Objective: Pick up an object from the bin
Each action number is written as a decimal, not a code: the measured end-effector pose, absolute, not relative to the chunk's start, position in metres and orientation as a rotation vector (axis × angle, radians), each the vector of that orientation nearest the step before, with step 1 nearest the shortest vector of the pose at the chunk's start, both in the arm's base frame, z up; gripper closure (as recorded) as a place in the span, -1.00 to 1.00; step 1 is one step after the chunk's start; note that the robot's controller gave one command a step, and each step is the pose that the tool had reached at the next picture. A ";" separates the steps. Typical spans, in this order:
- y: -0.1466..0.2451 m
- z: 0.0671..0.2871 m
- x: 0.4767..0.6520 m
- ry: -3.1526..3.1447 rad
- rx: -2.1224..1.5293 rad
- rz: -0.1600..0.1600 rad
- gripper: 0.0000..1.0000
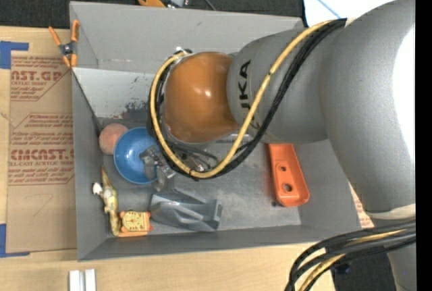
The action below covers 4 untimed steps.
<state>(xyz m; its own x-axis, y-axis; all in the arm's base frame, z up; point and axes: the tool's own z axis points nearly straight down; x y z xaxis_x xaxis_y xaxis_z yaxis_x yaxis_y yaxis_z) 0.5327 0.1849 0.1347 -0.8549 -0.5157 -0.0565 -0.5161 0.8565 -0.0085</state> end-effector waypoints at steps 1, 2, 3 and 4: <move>0.201 0.205 0.521 2.886 -1.087 0.003 1.00; 0.188 0.183 0.525 2.910 -1.027 0.006 1.00; 0.187 0.176 0.523 2.981 -0.809 0.012 1.00; 0.204 0.288 0.529 2.922 -0.994 0.007 1.00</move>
Offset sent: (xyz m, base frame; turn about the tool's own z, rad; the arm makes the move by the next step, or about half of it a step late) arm -0.0058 -0.0065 0.0243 0.1219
